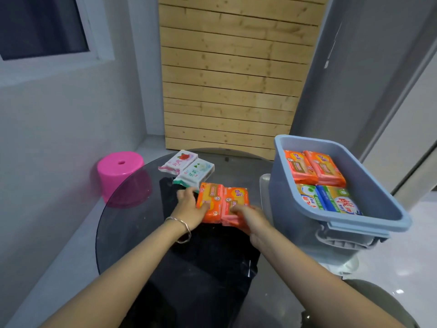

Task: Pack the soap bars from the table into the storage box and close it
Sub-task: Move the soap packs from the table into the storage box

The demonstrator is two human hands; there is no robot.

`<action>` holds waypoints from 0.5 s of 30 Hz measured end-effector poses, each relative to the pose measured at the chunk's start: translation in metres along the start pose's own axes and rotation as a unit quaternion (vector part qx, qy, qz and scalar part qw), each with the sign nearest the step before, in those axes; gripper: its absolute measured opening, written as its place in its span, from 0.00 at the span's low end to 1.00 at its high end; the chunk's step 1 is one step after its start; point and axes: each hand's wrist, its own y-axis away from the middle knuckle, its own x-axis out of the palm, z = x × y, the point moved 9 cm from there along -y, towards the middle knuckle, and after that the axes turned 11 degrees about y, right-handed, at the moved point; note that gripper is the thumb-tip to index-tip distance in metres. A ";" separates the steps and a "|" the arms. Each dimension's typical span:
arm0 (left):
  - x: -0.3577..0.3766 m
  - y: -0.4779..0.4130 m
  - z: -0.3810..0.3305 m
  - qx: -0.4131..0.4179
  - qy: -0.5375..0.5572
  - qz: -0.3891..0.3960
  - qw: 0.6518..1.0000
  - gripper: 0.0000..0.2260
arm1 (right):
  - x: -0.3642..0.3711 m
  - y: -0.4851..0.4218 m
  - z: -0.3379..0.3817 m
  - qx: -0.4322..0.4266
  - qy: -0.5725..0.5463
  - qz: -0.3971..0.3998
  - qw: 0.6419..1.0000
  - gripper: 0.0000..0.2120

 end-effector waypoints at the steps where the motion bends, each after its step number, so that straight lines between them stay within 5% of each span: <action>1: -0.001 0.000 0.005 -0.038 0.018 0.013 0.999 0.23 | -0.001 0.001 -0.002 0.000 0.003 0.006 1.000 0.09; 4: -0.001 0.002 0.013 -0.085 0.047 0.044 0.994 0.10 | -0.002 0.006 -0.010 0.006 0.026 0.028 0.999 0.18; 7: -0.002 0.008 0.022 -0.138 0.073 0.066 0.986 0.14 | 0.005 0.015 -0.016 0.007 0.025 0.075 0.997 0.25; 15: -0.043 0.025 -0.028 -0.062 0.237 0.029 0.969 0.14 | 0.015 0.059 0.044 -0.086 -0.007 0.144 0.986 0.17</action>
